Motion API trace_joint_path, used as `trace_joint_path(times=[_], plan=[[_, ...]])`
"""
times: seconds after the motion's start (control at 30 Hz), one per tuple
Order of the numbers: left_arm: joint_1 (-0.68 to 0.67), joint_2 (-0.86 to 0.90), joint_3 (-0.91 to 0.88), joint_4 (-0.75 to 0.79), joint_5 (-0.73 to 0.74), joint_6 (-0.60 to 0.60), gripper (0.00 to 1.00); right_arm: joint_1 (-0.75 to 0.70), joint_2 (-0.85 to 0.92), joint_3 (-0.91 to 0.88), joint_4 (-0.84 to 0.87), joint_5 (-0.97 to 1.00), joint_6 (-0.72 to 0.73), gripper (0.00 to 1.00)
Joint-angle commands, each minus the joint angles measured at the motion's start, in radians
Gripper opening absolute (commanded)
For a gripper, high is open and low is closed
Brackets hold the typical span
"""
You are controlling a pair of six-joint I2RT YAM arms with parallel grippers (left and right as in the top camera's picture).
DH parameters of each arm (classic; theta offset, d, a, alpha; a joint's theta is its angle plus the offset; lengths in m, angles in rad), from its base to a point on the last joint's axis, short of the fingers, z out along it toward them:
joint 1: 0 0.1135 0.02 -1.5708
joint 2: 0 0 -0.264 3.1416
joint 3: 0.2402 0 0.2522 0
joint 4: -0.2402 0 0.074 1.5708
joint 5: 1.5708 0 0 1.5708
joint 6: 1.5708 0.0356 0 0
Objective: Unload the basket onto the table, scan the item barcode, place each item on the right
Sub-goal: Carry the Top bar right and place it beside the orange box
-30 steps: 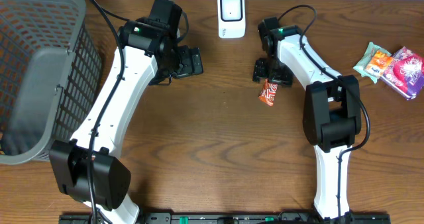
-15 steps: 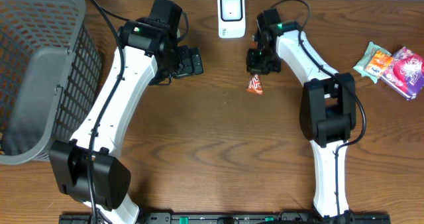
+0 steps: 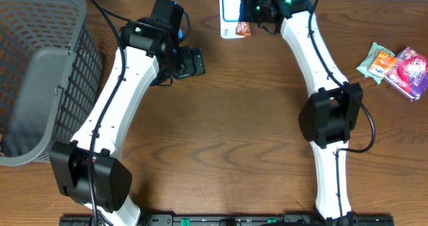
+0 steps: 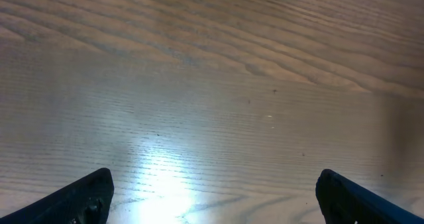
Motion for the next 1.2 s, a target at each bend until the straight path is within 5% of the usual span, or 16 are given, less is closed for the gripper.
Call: trace_joint_path(times=[0.0, 0.23, 0.53, 0.93, 1.17], plan=[[0.002, 0.008, -0.007, -0.002, -0.013, 0.016, 0.98, 0.048, 0.037, 0.008, 0.066, 0.014, 0.017, 0.01], [0.002, 0.008, -0.007, -0.002, -0.013, 0.016, 0.98, 0.094, 0.093, 0.008, 0.101, 0.217, 0.078, 0.01], [0.002, 0.008, -0.007, -0.002, -0.013, 0.016, 0.98, 0.039, 0.016, 0.010, 0.036, 0.239, 0.078, 0.01], [0.002, 0.008, -0.007, -0.002, -0.013, 0.016, 0.98, -0.232, -0.050, 0.009, -0.425, 0.601, 0.072, 0.01], [0.002, 0.008, -0.007, -0.002, -0.013, 0.016, 0.98, -0.432, -0.050, 0.001, -0.592, 0.673, -0.061, 0.01]])
